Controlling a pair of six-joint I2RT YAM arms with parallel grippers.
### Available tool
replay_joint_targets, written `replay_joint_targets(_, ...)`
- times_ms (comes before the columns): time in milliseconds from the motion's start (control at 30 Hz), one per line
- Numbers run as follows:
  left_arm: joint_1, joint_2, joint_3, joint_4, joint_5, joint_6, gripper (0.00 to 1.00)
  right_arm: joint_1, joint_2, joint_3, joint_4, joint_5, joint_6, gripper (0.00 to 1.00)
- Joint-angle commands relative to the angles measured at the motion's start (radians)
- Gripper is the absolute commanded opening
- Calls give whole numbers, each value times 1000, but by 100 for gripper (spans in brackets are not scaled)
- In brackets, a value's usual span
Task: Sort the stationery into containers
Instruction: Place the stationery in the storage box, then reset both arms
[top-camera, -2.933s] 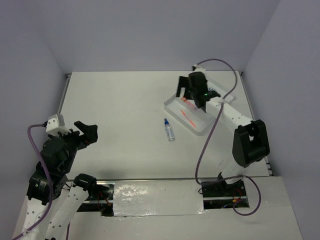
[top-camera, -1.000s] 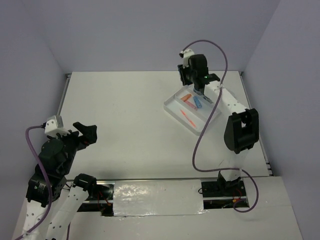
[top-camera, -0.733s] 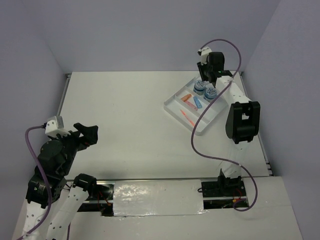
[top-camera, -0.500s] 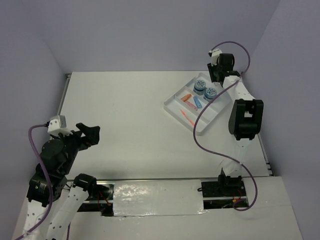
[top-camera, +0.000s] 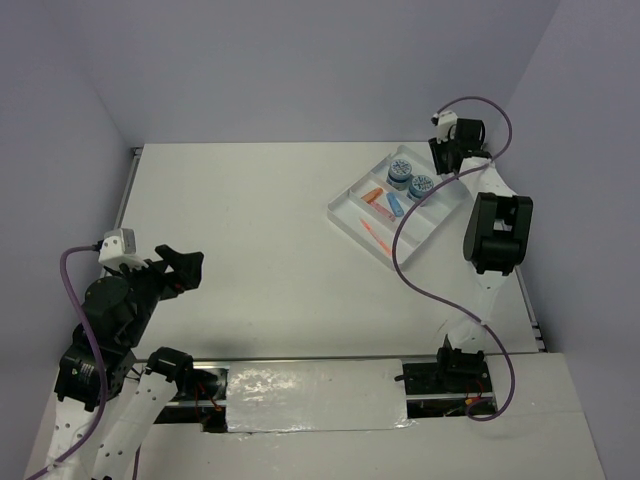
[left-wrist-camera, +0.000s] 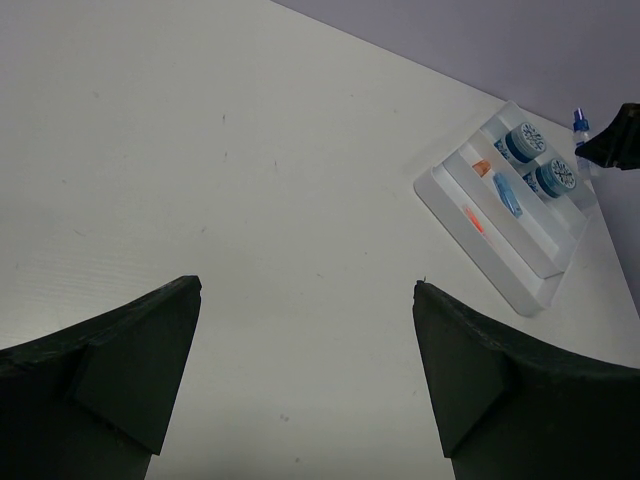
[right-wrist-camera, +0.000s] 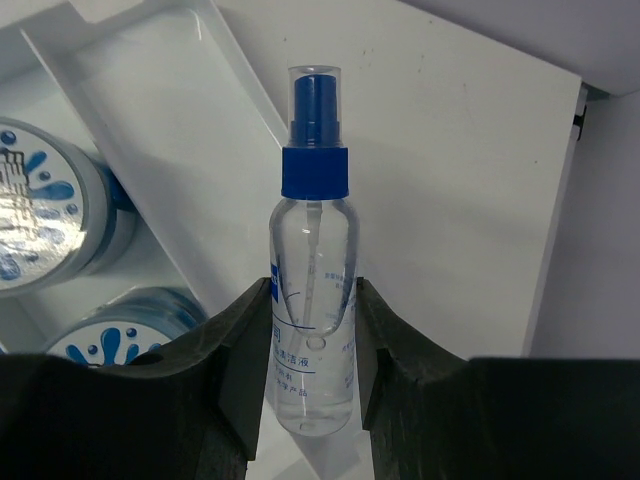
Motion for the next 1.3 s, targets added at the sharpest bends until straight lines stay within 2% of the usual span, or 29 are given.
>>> replay_joint_targets(0,3,6,-1,52,16,24,99,-3,-4,-28,80,-31,-30,5)
replay_joint_targets(33,3,6,-1,52,14,24,99,-2,4,-27,76,-32,-34,7)
replay_joint_targets(100,1,6,0,52,13,24,99,-3,14,-22,75,-15,-25,18)
replay_joint_targets(267,1,6,-1,54,13,24,99,-5,38,-18,66,-22,-16,28)
replay_joint_targets(333,1,8,0,52,13,24,99,-5,36,-22,70,-15,2,41)
replay_joint_targets(433,1,6,-1,52,11,23,99,-5,19,-31,78,-8,9,53)
replay_joint_targets(467,1,6,-1,51,13,23,99,-5,15,-33,84,-3,18,64)
replay_joint_targets(500,1,6,-1,51,11,23,99,-5,7,-31,87,12,24,67)
replay_joint_targets(533,1,8,-1,51,11,23,99,-3,2,-31,90,20,28,77)
replay_joint_targets(567,1,6,-1,51,11,23,99,-5,-1,-24,92,32,33,83)
replay_joint_targets(767,1,10,-1,51,8,21,99,-3,-54,11,70,9,116,86)
replay_joint_targets(800,1,14,-1,51,6,21,99,-2,-76,18,66,11,139,89)
replay_joint_targets(833,1,16,-1,52,5,21,99,-2,-85,30,58,20,171,97)
replay_joint_targets(967,6,34,3,45,-15,12,99,20,-154,73,-32,72,355,100)
replay_joint_targets(1133,41,89,16,20,-64,-3,99,148,-392,-92,-42,216,461,100)
replay_joint_targets(1233,80,141,22,9,-78,-3,99,217,-569,-271,-101,281,597,100)
replay_joint_targets(1267,92,155,25,9,-76,0,99,237,-673,-312,-117,303,619,100)
